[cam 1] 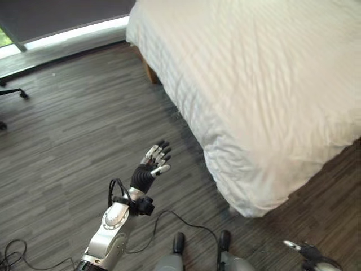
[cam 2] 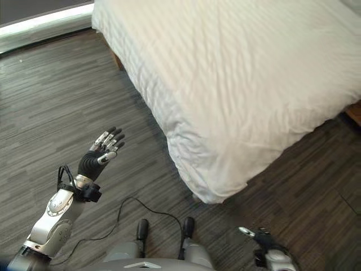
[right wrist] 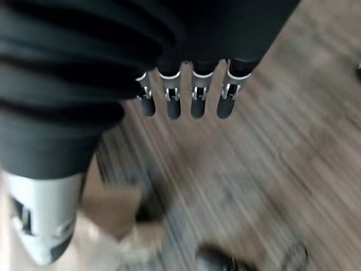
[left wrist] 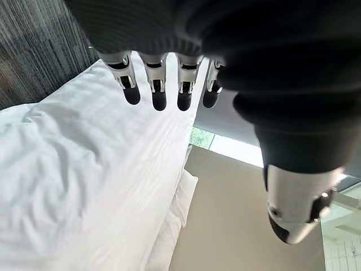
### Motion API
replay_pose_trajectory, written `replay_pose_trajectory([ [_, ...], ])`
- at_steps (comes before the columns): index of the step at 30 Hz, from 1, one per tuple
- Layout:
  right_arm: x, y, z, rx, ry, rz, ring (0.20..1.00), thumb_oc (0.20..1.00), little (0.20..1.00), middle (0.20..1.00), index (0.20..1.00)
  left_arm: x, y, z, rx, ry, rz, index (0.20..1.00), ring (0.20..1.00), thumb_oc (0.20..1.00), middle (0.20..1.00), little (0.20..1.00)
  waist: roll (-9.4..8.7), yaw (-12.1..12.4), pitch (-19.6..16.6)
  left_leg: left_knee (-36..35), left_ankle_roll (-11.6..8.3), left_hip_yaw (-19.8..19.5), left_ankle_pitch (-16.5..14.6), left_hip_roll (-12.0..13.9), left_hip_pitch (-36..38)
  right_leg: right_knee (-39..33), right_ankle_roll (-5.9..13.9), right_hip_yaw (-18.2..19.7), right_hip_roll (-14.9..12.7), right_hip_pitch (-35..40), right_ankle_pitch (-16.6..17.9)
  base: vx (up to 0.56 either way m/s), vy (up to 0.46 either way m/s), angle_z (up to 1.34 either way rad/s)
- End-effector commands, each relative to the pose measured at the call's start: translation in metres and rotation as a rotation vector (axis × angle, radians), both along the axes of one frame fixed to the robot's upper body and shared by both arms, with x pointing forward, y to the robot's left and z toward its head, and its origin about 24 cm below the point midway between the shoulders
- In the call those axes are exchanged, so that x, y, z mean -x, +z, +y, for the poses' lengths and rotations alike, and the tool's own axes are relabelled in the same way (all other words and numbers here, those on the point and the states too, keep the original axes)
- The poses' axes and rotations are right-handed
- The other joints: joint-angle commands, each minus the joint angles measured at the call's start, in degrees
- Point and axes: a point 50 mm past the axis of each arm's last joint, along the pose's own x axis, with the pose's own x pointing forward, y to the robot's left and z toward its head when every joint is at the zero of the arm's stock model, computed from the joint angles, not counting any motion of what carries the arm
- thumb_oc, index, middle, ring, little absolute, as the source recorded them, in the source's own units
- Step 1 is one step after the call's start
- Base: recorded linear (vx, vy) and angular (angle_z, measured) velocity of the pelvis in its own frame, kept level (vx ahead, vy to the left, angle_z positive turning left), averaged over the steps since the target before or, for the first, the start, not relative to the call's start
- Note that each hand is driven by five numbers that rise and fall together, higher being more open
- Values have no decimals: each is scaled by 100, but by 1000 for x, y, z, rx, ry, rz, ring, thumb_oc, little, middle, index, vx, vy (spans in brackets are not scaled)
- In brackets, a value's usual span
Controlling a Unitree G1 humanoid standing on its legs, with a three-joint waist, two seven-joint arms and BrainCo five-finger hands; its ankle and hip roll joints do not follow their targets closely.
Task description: Making the bed.
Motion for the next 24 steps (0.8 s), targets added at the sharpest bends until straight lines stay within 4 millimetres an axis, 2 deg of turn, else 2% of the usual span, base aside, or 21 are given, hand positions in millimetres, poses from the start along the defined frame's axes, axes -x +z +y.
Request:
replay_pose_trajectory([
  [1, -27, 32, -19, 12, 78, -143, 1000, 1000, 1000, 1000, 1000, 0, 22, 5, -11, -9, -124, 1000, 1000, 1000, 1000, 1000, 257, -86, -37, 40, 364, -303, -247, -328, -15, 105, -300, -155, 681, 335, -613, -5, -8, -13],
  [3, -51, 65, -19, -42, 72, -376, 1000, 1000, 1000, 1000, 1000, 3, 22, 10, -11, 16, -125, 1000, 1000, 1000, 1000, 1000, 257, -129, -62, 40, 359, -284, -248, -322, 4, 105, -290, -139, 683, 347, -609, -9, 2, -6],
  [4, -71, 93, -14, -131, 7, -628, 1000, 1000, 1000, 1000, 1000, 4, 22, 12, 4, 30, -127, 1000, 1000, 1000, 1000, 1000, 275, -167, -92, 40, 368, -248, -258, -316, 18, 105, -276, -112, 682, 349, -595, -16, 7, -6],
  [5, -82, 109, -7, -186, -1, -755, 1000, 1000, 1000, 1000, 1000, 6, 22, 13, 11, 38, -127, 1000, 1000, 1000, 1000, 1000, 293, -180, -105, 40, 369, -222, -262, -313, 20, 105, -272, -94, 684, 342, -592, -11, 5, -5],
  [6, -81, 109, -7, -186, -2, -755, 1000, 1000, 1000, 1000, 1000, 6, 22, 13, 11, 37, -127, 1000, 1000, 1000, 1000, 1000, 292, -173, -105, 40, 369, -220, -263, -313, 23, 105, -272, -92, 685, 344, -592, -13, 1, -3],
  [7, -92, 130, 2, -289, -30, -937, 570, 570, 570, 570, 570, 7, 22, 13, 25, 42, -124, 1000, 1000, 1000, 1000, 1000, 316, -181, -114, 40, 376, -197, -271, -315, 25, 105, -268, -73, 686, 338, -587, -9, 1, -4],
  [8, -104, 139, 21, -454, -74, -1091, 200, 200, 200, 200, 200, 10, 20, 11, 41, 30, -104, 1000, 1000, 1000, 1000, 1000, 367, -173, -128, 40, 384, -186, -275, -325, 32, 105, -266, -59, 684, 338, -587, 0, 0, 0],
  [11, -121, 154, 61, -677, 10, -1193, 200, 200, 200, 200, 200, 14, 16, 7, 49, 5, -75, 1000, 1000, 1000, 1000, 1000, 442, -115, -118, 40, 391, -191, -244, -348, -36, 105, -277, -58, 663, 268, -577, -32, 0, -13],
  [12, -121, 154, 62, -677, 10, -1193, 200, 200, 200, 200, 200, 14, 16, 7, 49, 6, -75, 1000, 1000, 1000, 1000, 1000, 441, -118, -120, 40, 390, -191, -243, -349, -38, 105, -277, -58, 663, 267, -577, -73, -1, -3],
  [13, -133, 149, 84, -765, 67, -1146, 200, 200, 200, 200, 200, 14, 15, 2, 59, -28, -65, 1000, 1000, 1000, 1000, 1000, 518, -44, -47, 40, 394, -211, -204, -375, -121, 105, -285, -72, 647, 191, -549, -59, 3, 5],
  [15, -137, 145, 88, -762, 79, -1115, 200, 200, 200, 200, 200, 13, 14, 0, 66, -33, -62, 1000, 1000, 1000, 1000, 1000, 550, -25, -15, 40, 394, -221, -185, -384, -154, 105, -288, -78, 642, 157, -536, -69, 5, 3],
  [18, -154, 116, 112, -844, 56, -972, 200, 200, 200, 200, 200, 11, 11, -7, 93, -58, -54, 1000, 1000, 1000, 1000, 1000, 688, 140, 141, 40, 394, -271, -102, -415, -293, 105, -307, -112, 626, 34, -475, -87, 0, 5],
  [20, -157, 113, 116, -855, 61, -951, 200, 200, 200, 200, 200, 10, 11, -7, 99, -56, -59, 1000, 1000, 1000, 1000, 1000, 707, 175, 177, 40, 394, -279, -81, -418, -332, 105, -313, -109, 625, -3, -456, -62, -10, 11],
  [22, -166, 106, 127, -883, 90, -892, 200, 200, 200, 200, 200, 7, 12, -10, 109, -65, -70, 1000, 1000, 1000, 1000, 1000, 800, 288, 348, 40, 385, -312, -11, -435, -467, 105, -326, -149, 615, -121, -419, -82, -23, 12],
  [24, -167, 108, 126, -884, 88, -900, 200, 200, 200, 200, 200, 7, 13, -11, 113, -63, -74, 1000, 1000, 1000, 1000, 1000, 811, 291, 371, 40, 383, -317, 1, -436, -485, 105, -328, -148, 613, -140, -412, -23, -7, 3],
])
